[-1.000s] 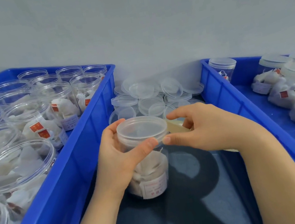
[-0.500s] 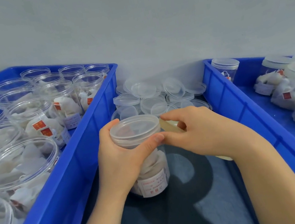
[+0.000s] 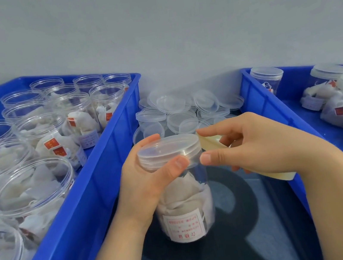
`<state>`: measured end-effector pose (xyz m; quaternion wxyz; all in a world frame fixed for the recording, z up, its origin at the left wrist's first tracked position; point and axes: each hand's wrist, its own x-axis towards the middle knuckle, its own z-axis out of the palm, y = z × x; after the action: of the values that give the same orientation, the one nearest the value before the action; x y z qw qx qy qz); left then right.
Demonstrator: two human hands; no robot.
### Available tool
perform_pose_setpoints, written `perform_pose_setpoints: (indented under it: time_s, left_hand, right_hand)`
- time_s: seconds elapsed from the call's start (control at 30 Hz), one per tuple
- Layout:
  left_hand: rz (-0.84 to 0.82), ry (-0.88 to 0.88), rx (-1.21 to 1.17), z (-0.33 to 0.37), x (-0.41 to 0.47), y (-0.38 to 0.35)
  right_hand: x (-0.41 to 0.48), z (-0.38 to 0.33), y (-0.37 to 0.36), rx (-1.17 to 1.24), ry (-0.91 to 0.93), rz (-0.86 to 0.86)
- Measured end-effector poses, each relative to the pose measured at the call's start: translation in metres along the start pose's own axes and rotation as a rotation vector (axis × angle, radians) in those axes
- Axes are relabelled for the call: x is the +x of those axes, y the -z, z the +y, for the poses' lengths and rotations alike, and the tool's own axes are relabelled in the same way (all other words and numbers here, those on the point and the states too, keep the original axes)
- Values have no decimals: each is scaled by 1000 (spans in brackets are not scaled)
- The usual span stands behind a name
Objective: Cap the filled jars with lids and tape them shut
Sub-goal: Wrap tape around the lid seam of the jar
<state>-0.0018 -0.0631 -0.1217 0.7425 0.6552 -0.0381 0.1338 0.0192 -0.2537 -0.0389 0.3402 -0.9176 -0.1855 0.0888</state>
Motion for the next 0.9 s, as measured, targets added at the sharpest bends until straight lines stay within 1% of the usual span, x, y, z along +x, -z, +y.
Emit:
perform_pose_setpoints:
  time_s: [0.13,0.37,0.63,0.8,0.9]
  left_hand:
    - [-22,-2,6,3,-1,1]
    - [-91,-6,36,7,-3,3]
    - [-124,5,22,1,-3,5]
    - [-55,-55,119,-2,-4,2]
    - [-31,-71,231,-1,-3,3]
  right_hand:
    - [-1,0,1,32,4,-1]
    - [1,-1,0,4,-9,-59]
    - [5,3,-3,19,-35,-25]
    - [8,6,-3,23,-67,-65]
    - [11,5,-9,-49,-69,-51]
